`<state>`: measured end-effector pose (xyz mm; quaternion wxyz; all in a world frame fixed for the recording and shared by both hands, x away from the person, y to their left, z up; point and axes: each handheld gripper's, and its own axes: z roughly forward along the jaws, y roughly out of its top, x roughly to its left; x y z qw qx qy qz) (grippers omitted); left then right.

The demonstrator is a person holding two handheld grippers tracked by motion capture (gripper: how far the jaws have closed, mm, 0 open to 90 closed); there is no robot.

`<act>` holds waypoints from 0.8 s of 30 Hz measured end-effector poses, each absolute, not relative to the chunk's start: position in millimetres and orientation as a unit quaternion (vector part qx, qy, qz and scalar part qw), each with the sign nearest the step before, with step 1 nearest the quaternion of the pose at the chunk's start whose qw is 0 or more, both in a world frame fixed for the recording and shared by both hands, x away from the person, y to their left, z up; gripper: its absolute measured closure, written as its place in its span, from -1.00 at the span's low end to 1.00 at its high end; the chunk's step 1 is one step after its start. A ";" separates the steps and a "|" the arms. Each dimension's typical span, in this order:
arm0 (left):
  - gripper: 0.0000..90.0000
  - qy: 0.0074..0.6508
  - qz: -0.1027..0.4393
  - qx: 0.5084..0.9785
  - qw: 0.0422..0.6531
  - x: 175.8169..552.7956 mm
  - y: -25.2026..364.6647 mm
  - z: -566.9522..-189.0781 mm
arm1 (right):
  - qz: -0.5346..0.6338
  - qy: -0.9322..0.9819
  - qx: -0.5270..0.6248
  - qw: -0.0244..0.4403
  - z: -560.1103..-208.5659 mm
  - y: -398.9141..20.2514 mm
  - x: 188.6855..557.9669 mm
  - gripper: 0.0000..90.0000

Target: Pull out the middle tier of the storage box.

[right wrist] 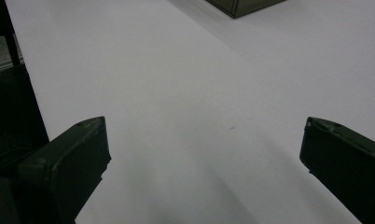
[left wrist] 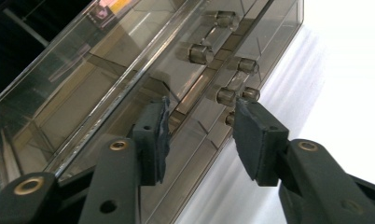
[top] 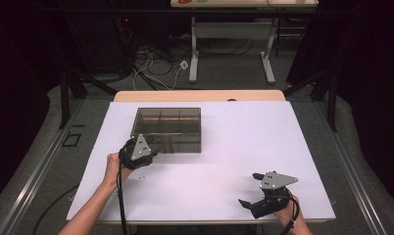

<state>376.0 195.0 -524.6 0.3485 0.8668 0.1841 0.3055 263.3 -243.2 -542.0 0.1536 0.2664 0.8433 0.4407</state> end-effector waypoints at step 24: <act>0.31 0.087 0.345 0.880 0.315 378.0 194.2 -529.9 | 0.442 0.842 0.269 0.154 -542.0 -243.3 263.3 -0.98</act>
